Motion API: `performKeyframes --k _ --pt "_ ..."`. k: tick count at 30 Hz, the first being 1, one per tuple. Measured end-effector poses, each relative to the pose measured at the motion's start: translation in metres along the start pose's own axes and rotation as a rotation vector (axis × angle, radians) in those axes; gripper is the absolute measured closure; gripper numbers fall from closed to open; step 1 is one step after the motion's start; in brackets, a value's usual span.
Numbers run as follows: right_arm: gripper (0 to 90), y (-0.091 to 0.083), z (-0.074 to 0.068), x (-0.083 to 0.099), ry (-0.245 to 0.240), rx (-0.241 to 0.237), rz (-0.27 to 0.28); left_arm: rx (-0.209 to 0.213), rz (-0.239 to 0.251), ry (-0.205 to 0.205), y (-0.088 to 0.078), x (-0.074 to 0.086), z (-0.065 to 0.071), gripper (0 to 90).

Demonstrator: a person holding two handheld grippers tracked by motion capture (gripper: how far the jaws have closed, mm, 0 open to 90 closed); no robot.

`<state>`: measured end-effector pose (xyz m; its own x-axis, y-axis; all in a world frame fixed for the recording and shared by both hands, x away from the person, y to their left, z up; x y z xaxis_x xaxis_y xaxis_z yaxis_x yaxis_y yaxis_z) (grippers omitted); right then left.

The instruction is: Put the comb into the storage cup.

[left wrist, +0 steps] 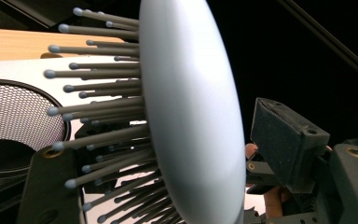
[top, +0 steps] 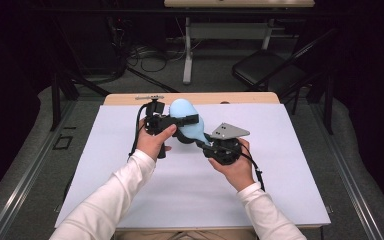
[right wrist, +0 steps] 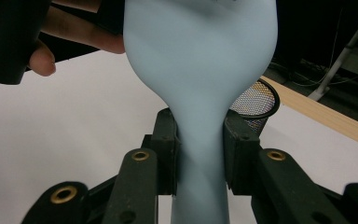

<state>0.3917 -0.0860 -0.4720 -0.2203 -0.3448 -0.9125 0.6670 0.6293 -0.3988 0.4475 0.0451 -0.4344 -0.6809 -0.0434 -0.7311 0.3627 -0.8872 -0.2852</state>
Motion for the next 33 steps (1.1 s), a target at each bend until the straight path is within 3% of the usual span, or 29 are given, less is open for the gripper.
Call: performKeyframes --k 6,11,25,33 --pt "69.7 0.0003 0.0001 0.0007 0.001 -0.004 -0.003 0.01 -0.013 -0.009 -0.0003 0.0008 -0.0017 30.9" --pt "69.7 0.0009 -0.0006 0.0009 0.0 -0.007 -0.002 0.018 -0.015 -0.045 -0.0011 0.0012 -0.0018 33.0" --pt "69.7 0.002 -0.0023 0.0021 -0.006 -0.012 -0.004 0.038 -0.031 -0.096 -0.0054 0.0008 -0.0057 42.5" --pt "69.8 0.0027 -0.0026 0.0032 -0.009 -0.015 -0.007 0.046 -0.04 -0.108 -0.0056 0.0011 -0.0058 44.9"
Point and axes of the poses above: each handheld gripper's, and its own axes: y roughly forward along the jaws, x roughly out of its underside, z roughly to its right, the point moved 6 cm from there along y, roughly forward along the jaws, and after that the axes turned 2 degrees about -y, right-handed, at the moved point
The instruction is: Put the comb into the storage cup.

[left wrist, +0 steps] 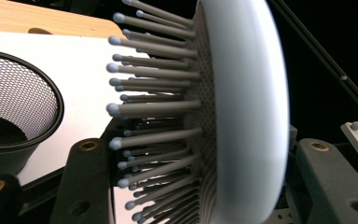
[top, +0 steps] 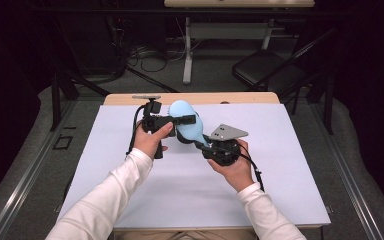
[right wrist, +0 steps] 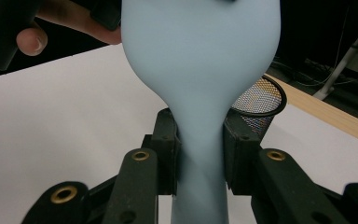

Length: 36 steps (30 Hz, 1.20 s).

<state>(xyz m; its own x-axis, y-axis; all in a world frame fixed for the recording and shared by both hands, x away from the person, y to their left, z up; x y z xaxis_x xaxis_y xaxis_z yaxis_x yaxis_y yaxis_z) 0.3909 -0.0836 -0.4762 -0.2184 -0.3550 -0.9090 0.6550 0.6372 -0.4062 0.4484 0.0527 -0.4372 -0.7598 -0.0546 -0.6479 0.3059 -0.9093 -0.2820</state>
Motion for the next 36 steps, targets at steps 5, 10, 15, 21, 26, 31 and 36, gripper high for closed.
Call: performKeyframes --k 5,10,15,21,26,31,36 --pt "69.8 0.0003 -0.0002 0.0002 -0.003 0.001 0.002 0.008 -0.006 -0.02 -0.0002 0.0001 -0.0005 45.7" --pt "69.8 0.0006 -0.0006 0.0005 -0.002 0.0 0.002 0.012 -0.009 -0.029 -0.0004 0.0002 0.0 46.6" --pt "69.8 0.0008 -0.001 0.0009 -0.001 -0.004 0.001 0.01 -0.017 -0.05 -0.001 0.0006 -0.0001 47.4" --pt "69.8 0.0011 -0.0013 0.001 -0.001 -0.005 0.004 0.012 -0.021 -0.067 -0.0018 0.0008 0.0 48.2" --pt "69.7 0.0009 -0.0014 0.0011 0.002 -0.006 0.003 0.009 -0.018 -0.081 -0.0014 0.0007 0.0004 48.6" --pt "69.7 0.0006 -0.0012 0.001 0.008 -0.005 0.004 0.005 -0.01 -0.096 -0.0008 0.0006 0.0014 48.8" --pt "69.6 0.0005 -0.0007 0.0006 0.011 -0.005 0.01 0.007 -0.014 -0.087 -0.0011 0.0002 0.0007 49.1"
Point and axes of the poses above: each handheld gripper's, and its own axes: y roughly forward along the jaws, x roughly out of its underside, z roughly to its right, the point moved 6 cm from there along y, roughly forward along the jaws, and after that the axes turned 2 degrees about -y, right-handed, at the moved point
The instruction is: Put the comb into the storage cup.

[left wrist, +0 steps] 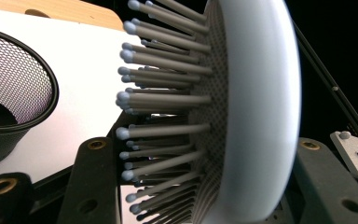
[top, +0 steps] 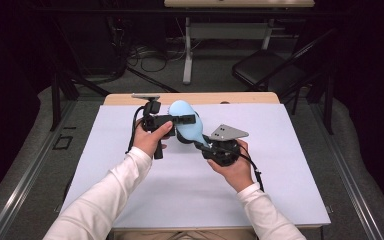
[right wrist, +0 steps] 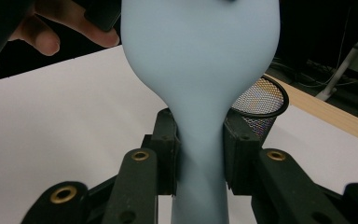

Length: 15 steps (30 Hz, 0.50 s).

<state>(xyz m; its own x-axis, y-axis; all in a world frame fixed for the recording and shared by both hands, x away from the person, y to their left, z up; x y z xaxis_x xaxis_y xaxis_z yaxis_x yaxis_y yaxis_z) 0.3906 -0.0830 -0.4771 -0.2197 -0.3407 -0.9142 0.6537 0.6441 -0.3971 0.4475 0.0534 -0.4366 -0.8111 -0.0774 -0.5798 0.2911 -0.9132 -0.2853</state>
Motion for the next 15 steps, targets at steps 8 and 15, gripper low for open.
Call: performKeyframes --k 8,15 --pt "69.4 0.0004 0.0004 0.0002 0.009 -0.009 -0.002 -0.01 -0.008 -0.019 -0.0001 0.0001 -0.0004 49.3" --pt "69.2 0.0003 0.0012 0.0003 0.02 -0.012 -0.003 -0.005 -0.007 -0.032 0.0008 -0.0004 -0.002 49.4"
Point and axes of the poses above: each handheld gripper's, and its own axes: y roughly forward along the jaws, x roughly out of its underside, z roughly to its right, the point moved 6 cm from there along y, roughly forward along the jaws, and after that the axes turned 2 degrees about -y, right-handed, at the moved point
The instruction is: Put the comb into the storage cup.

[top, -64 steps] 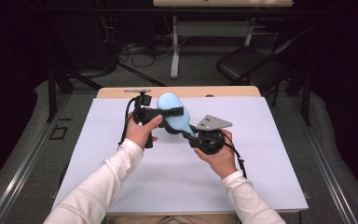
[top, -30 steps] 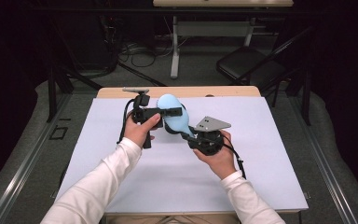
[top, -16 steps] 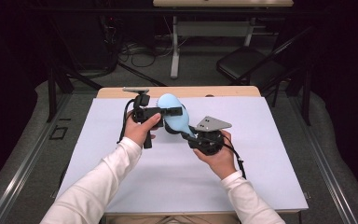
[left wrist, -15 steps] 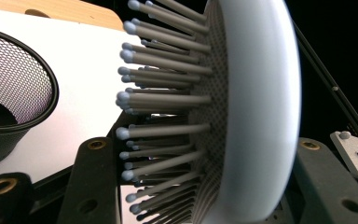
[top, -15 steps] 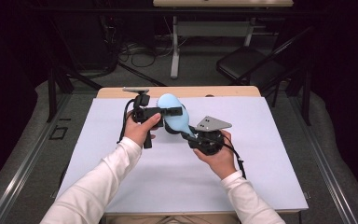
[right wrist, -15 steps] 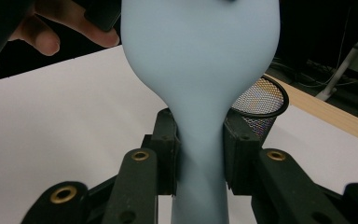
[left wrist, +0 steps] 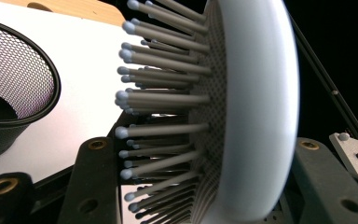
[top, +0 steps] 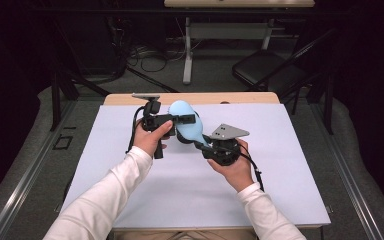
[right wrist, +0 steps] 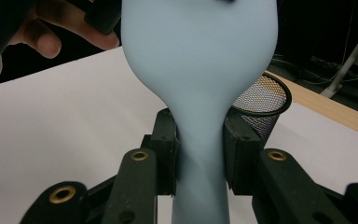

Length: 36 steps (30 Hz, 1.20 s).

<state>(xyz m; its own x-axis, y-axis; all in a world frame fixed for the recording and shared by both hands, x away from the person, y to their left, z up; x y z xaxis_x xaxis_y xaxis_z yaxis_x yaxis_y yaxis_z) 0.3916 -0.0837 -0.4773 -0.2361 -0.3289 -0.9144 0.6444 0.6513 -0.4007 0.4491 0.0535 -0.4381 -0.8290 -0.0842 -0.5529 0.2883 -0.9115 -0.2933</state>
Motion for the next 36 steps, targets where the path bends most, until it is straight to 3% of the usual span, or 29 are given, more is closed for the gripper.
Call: performKeyframes --k 15,36 --pt "63.7 -0.0013 0.0019 -0.0011 0.02 -0.001 0.002 -0.023 0.002 -0.007 0.002 -0.0009 -0.003 49.4" --pt "40.6 -0.0041 0.007 -0.0056 0.046 0.009 0.011 -0.056 0.036 -0.009 -0.0027 -0.0058 -0.0081 49.4"
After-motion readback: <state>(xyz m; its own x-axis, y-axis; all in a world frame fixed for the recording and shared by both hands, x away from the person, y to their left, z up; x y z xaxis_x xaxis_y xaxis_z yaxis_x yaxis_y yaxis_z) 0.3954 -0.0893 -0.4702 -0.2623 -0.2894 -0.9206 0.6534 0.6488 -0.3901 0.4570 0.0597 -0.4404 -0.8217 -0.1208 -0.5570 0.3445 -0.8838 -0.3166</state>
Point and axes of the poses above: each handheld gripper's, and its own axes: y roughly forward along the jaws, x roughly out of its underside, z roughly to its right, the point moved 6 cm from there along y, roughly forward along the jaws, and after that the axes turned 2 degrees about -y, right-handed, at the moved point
